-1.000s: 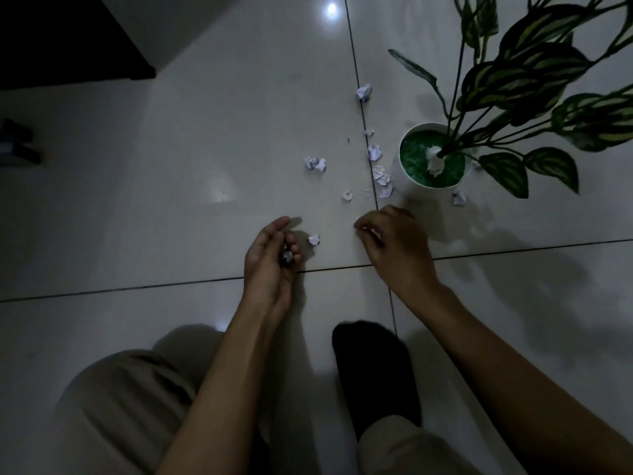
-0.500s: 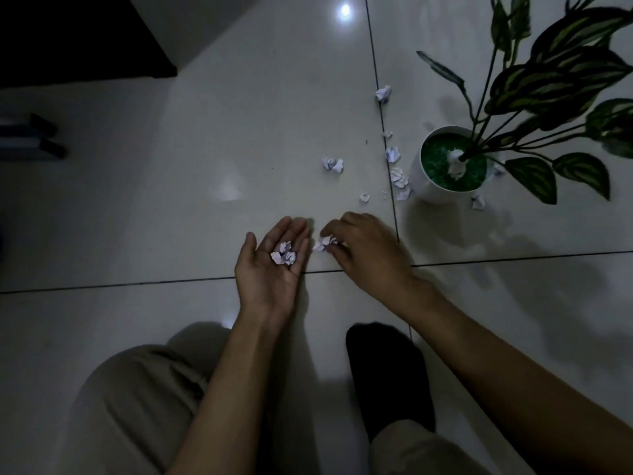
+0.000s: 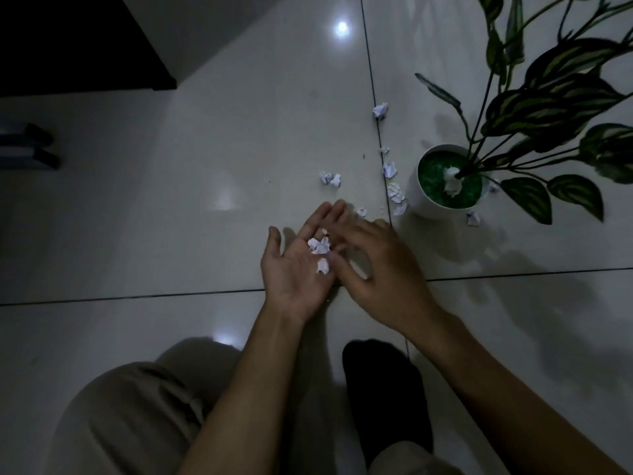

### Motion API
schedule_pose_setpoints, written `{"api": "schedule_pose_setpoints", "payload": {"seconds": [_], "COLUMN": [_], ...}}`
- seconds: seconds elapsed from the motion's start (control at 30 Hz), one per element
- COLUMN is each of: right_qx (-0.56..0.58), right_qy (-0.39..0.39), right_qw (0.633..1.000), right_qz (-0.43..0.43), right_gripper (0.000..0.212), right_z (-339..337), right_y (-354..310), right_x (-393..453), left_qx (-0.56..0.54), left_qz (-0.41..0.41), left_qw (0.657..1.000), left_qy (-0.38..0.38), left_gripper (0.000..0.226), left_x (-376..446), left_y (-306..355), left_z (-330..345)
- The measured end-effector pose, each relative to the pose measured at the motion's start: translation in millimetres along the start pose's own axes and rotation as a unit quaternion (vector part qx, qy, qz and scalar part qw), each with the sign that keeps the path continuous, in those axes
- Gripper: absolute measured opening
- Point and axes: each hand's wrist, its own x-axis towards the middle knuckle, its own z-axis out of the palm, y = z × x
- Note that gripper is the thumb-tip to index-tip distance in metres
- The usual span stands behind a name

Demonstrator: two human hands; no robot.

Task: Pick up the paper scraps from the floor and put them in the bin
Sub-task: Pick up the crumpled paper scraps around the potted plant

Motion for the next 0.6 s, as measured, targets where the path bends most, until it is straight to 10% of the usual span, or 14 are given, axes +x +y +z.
{"api": "schedule_pose_setpoints", "payload": {"seconds": [0.17,0.43,0.6], "right_qx": [0.035,-0.063,-0.112], "right_qy": [0.101,0.049,0.042], "right_qw": [0.987,0.974,0.962], "right_qz": [0.12,0.214,0.245], "right_gripper": [0.041,0.088,0.081], "right_z": [-8.6,17.0,19.1], "right_y": [24.3,47.5,56.8], "right_x": [3.5,16.6,33.5], "left_qx": [-0.081,-0.053,-0.036], "left_qz": [-0.003,0.001,0.01], "left_qw": [0.996,0.998,0.999], "left_qy": [-0.035,-0.015,-0.019], "left_gripper": [0.082,0.071,0.078], "left_x": [2.7,-1.9,-0.8], "left_y": [-6.2,-2.1,2.2], "left_z": [-5.0,-11.8,-4.5]}}
